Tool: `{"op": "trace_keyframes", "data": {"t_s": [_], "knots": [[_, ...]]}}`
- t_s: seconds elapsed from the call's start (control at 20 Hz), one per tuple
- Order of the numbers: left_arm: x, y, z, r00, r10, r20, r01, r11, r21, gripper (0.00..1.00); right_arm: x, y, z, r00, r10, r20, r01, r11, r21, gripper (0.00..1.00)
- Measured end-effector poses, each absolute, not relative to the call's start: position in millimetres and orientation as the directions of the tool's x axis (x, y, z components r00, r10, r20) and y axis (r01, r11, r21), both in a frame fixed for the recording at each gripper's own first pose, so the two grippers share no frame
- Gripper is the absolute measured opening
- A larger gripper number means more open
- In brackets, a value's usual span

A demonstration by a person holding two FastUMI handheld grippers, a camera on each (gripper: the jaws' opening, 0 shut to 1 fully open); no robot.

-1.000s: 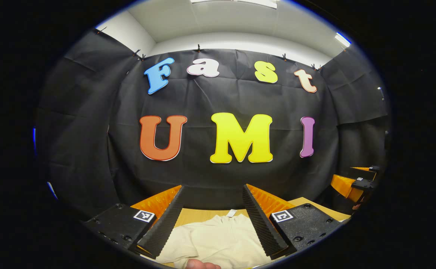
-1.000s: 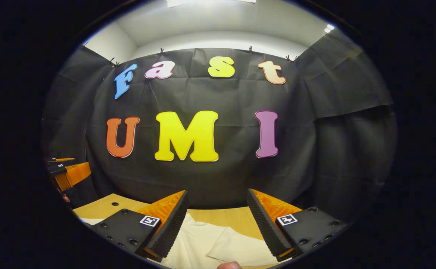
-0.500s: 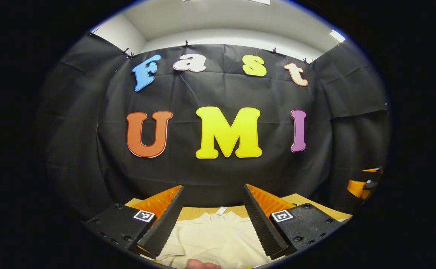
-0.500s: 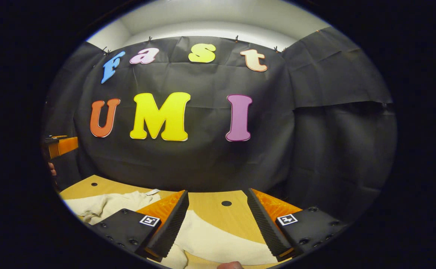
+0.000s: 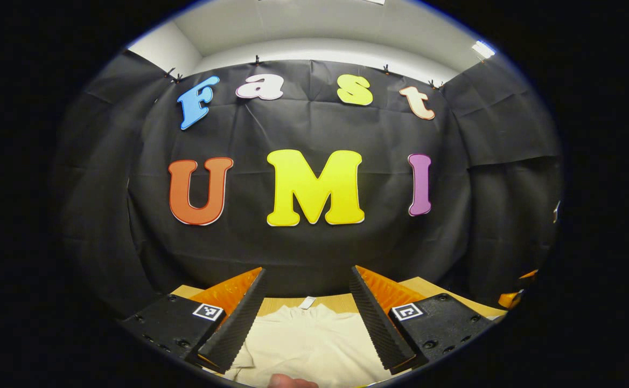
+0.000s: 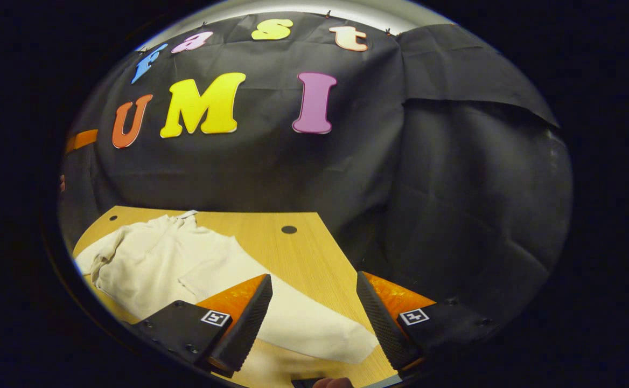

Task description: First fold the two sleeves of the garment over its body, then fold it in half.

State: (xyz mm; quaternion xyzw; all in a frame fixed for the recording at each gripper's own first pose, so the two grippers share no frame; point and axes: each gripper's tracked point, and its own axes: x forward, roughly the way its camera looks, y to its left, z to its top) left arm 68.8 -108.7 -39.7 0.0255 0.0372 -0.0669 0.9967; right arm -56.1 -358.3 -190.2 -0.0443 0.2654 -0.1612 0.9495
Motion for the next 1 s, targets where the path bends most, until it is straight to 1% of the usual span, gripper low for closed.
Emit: {"op": "trace_keyframes", "data": {"t_s": [0.2,0.4,0.5,0.7,1.0], "knots": [[68,-107,-45,0.987,-0.128,-0.093,0.133,0.990,0.050,0.98,-76,-383,-235,0.723,-0.360,-0.589,0.311,0.932,-0.187,0.97],[67,-107,-48,0.986,-0.128,-0.105,0.134,0.990,0.053,0.97,-97,-400,-281,0.607,-0.363,-0.707,0.347,0.921,-0.175,0.97],[65,-105,-50,0.986,-0.124,-0.111,0.131,0.989,0.062,0.97,-104,-413,-298,0.568,-0.378,-0.731,0.374,0.910,-0.180,0.97],[64,-103,-53,0.986,-0.115,-0.123,0.125,0.989,0.073,0.98,-121,-426,-321,0.506,-0.365,-0.781,0.394,0.904,-0.167,0.97],[58,-103,-57,0.985,-0.114,-0.133,0.125,0.989,0.078,0.98,-128,-433,-348,0.450,-0.354,-0.820,0.415,0.896,-0.159,0.96]]}}
